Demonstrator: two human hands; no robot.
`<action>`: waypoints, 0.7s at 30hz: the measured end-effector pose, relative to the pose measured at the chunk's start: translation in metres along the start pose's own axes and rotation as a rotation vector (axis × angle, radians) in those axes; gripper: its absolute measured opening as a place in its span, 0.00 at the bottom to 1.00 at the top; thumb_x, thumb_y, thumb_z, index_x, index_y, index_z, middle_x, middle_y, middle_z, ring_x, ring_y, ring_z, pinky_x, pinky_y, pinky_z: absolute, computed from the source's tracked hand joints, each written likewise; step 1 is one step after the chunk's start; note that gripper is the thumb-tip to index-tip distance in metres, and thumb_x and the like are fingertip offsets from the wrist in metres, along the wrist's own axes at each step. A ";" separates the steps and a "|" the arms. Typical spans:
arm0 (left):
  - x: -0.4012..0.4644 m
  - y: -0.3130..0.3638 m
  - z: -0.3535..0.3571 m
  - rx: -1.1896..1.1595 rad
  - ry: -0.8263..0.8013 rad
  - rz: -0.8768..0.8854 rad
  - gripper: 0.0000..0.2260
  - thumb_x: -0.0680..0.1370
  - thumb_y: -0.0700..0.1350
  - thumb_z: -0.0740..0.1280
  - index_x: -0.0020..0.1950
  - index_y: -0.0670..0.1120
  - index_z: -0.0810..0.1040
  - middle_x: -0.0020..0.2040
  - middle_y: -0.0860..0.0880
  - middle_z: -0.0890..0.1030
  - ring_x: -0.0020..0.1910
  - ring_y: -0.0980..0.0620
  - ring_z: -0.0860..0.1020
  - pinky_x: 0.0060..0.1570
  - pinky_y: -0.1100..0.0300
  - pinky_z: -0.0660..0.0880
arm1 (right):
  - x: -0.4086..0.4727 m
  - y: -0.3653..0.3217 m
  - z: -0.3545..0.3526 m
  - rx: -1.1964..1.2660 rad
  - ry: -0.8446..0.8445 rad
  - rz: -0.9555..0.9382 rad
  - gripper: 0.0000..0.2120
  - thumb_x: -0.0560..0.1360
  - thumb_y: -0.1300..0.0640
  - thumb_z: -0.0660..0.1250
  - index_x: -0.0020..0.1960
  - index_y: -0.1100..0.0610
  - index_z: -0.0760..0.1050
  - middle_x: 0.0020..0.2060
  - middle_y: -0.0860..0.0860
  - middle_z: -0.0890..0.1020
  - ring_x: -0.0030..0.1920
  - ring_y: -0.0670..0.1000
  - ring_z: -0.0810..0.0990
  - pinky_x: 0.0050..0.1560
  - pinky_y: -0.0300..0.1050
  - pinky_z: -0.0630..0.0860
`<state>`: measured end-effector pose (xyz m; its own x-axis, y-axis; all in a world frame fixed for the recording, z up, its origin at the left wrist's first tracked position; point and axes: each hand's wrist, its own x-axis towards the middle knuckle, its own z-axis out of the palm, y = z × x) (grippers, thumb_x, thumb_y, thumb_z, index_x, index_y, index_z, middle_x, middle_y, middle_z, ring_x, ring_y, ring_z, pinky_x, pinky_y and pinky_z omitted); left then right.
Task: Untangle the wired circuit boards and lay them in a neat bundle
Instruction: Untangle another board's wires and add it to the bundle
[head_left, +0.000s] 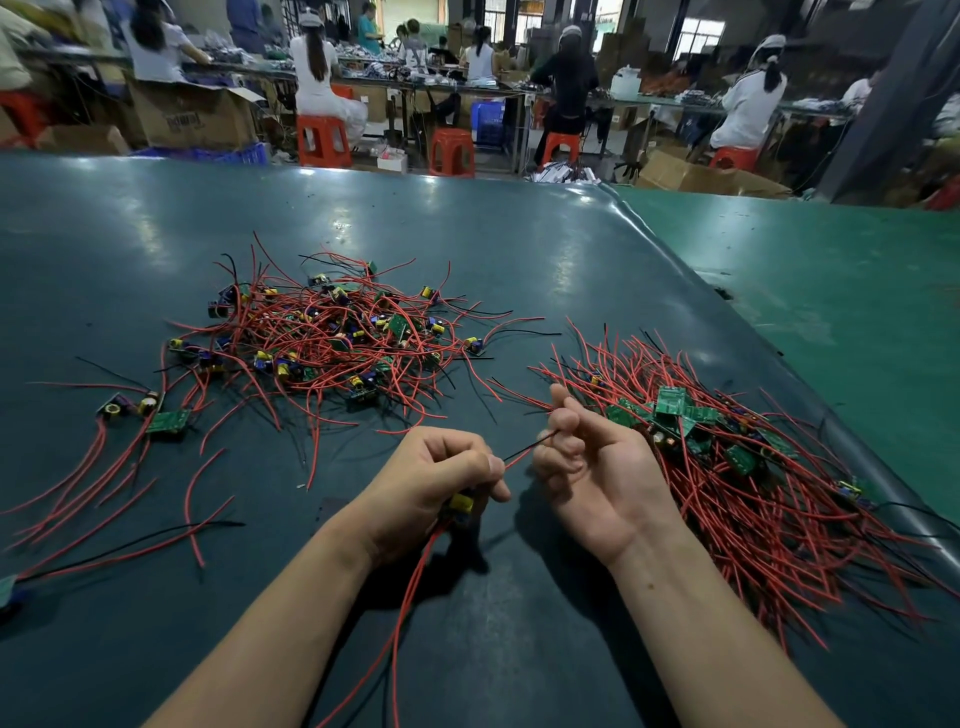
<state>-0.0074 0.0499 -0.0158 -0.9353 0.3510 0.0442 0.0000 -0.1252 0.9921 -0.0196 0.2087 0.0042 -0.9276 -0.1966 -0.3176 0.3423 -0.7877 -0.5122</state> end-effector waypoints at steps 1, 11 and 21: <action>0.000 0.000 0.000 0.002 -0.002 0.002 0.11 0.61 0.51 0.70 0.26 0.44 0.79 0.29 0.43 0.72 0.25 0.51 0.65 0.27 0.61 0.59 | 0.000 0.000 0.000 -0.007 -0.005 -0.002 0.09 0.80 0.61 0.58 0.46 0.57 0.75 0.25 0.47 0.74 0.19 0.43 0.66 0.17 0.33 0.62; 0.001 0.000 -0.001 0.018 -0.046 0.000 0.10 0.62 0.50 0.70 0.26 0.45 0.78 0.27 0.48 0.77 0.26 0.52 0.65 0.28 0.62 0.61 | -0.002 0.000 0.001 -0.018 0.023 -0.038 0.09 0.80 0.62 0.58 0.46 0.57 0.76 0.23 0.48 0.74 0.18 0.42 0.65 0.16 0.33 0.61; 0.005 -0.004 -0.008 -0.134 0.033 0.024 0.09 0.60 0.48 0.70 0.26 0.43 0.78 0.25 0.47 0.72 0.22 0.54 0.66 0.24 0.65 0.60 | 0.004 0.003 -0.004 -0.171 0.133 -0.460 0.07 0.81 0.63 0.60 0.48 0.60 0.77 0.38 0.55 0.86 0.25 0.45 0.76 0.25 0.34 0.72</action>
<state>-0.0153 0.0447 -0.0209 -0.9468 0.3159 0.0617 -0.0226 -0.2566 0.9662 -0.0213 0.2078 -0.0015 -0.9649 0.2330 -0.1215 -0.0674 -0.6665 -0.7425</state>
